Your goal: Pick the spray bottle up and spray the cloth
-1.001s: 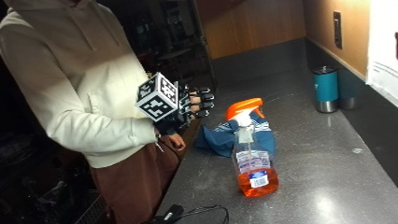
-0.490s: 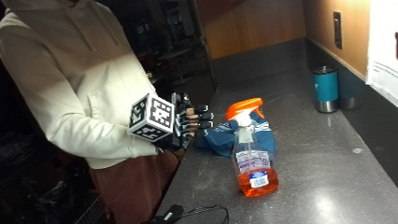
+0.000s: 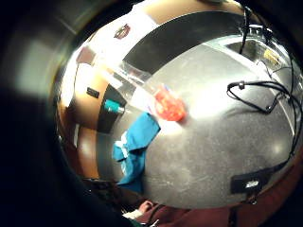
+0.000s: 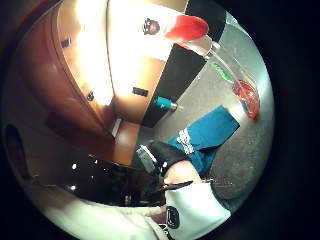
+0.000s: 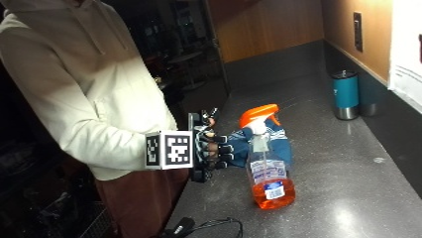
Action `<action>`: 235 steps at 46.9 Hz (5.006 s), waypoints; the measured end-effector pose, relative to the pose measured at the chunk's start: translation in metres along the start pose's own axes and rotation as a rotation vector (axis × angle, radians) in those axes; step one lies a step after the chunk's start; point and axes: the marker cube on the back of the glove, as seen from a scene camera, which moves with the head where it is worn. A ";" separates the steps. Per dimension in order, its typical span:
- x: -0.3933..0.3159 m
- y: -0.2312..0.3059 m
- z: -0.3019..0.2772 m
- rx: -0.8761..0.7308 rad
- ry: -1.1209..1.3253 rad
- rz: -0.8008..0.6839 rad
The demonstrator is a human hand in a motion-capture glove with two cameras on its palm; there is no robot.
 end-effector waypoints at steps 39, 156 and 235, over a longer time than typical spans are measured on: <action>0.011 -0.039 0.029 -0.018 -0.136 0.178; 0.025 -0.088 0.065 0.003 -0.122 0.267; -0.078 -0.115 0.115 -0.648 0.512 -0.132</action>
